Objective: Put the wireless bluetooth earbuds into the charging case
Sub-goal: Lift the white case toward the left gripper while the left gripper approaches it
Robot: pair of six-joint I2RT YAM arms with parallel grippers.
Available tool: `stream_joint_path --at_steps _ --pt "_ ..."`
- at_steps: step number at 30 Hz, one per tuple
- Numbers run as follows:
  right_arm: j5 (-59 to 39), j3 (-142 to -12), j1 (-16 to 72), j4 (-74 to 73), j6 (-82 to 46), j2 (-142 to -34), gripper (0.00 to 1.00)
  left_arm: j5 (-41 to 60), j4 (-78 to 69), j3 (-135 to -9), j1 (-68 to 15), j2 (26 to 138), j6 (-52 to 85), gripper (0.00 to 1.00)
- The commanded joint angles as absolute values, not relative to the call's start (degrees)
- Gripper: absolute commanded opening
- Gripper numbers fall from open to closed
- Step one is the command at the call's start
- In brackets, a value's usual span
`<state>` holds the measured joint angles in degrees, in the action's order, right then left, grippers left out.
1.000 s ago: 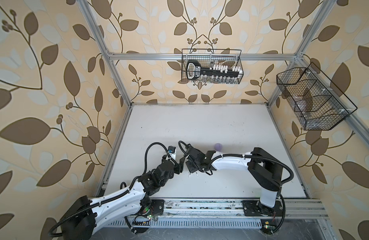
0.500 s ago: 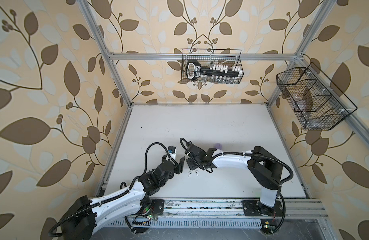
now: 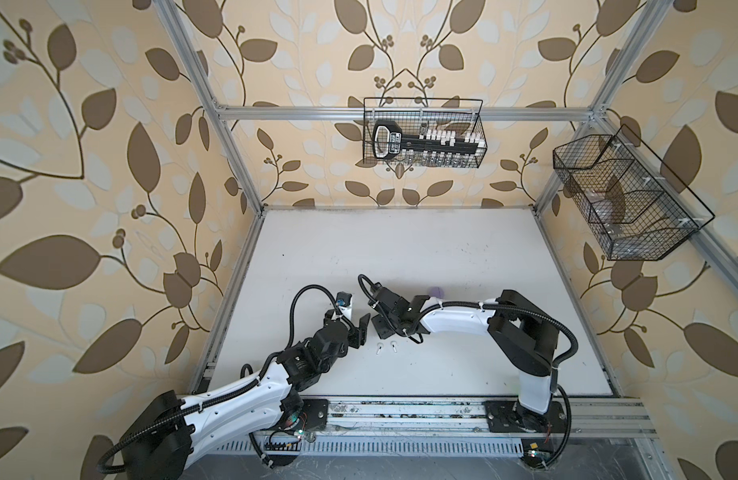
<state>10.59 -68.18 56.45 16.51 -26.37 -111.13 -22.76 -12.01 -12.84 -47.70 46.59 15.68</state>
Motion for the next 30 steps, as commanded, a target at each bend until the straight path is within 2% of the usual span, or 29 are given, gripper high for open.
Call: stream_joint_path --at_steps 1,8,18,30 --pt "11.4 -70.2 56.2 18.2 -24.2 -113.1 0.59 -23.2 -13.6 -13.0 -47.9 46.7 17.0 0.75" --pt "11.7 -70.5 56.2 19.1 -22.4 -113.5 0.55 -23.2 -13.7 -13.2 -47.8 46.9 16.9 0.75" --pt "13.7 -67.8 56.3 17.3 -20.5 -110.9 0.27 -21.8 -14.5 -13.4 -47.6 48.3 17.0 0.74" --pt "21.5 -50.0 55.3 7.3 -17.9 -90.2 0.23 -9.5 -16.6 -16.0 -47.6 51.2 18.8 0.73"
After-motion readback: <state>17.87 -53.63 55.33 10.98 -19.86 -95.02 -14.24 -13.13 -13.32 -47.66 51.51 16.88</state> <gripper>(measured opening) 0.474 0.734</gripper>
